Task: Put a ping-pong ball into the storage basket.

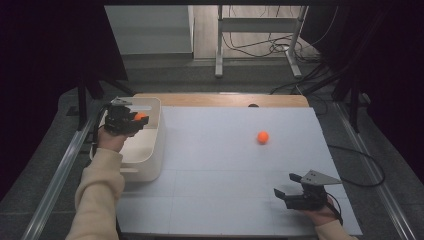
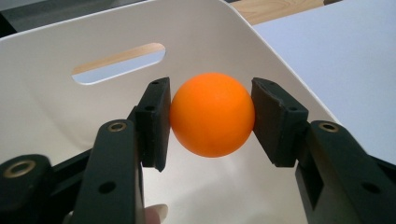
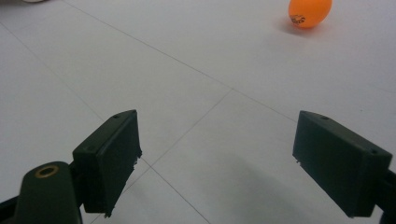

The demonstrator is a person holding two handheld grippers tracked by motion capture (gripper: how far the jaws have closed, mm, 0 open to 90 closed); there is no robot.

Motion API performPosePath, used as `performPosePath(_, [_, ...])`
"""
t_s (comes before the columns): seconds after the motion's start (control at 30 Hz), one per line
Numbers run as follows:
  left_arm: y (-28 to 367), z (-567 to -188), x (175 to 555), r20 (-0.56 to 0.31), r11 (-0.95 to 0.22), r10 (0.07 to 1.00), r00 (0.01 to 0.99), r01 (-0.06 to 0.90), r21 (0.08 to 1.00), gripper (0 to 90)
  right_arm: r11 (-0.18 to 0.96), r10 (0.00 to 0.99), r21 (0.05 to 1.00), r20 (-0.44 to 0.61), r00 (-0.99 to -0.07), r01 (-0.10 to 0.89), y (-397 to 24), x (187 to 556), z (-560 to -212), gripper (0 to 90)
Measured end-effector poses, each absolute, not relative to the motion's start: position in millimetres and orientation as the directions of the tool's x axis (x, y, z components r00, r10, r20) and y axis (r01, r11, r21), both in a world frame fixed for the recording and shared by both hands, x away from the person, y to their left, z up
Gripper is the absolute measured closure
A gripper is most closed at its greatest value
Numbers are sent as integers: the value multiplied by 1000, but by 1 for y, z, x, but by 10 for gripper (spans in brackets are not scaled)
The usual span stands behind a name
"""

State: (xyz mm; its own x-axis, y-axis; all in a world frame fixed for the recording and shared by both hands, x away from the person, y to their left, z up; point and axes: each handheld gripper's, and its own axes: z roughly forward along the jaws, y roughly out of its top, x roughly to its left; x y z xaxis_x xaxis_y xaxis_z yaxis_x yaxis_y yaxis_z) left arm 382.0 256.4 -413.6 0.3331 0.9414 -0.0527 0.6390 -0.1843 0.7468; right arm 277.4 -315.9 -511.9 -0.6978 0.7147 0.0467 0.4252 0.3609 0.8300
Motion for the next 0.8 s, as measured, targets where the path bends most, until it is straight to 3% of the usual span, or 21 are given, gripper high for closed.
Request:
performPosePath(0.33, [257, -411, 379, -54, -167, 945, 322, 619, 767, 497, 361, 716, 830, 46, -697, 425, -316, 277, -512, 156])
performPosePath(0.4, [257, -410, 379, -54, -152, 951, 306, 610, 778, 463, 361, 716, 830, 46, -697, 425, -316, 277, -512, 156])
performPosePath(0.47, [258, -407, 377, -70, -118, 957, 281, 598, 792, 308, 361, 716, 830, 45, -696, 425, -316, 277, -512, 156])
performPosePath(0.53, [259, -404, 375, -88, -96, 956, 281, 580, 809, 242, 360, 716, 830, 46, -696, 426, -316, 277, -512, 156])
performPosePath(0.8, [252, -393, 361, -108, -91, 932, 346, 512, 854, 193, 362, 717, 828, 45, -696, 428, -316, 277, -512, 156])
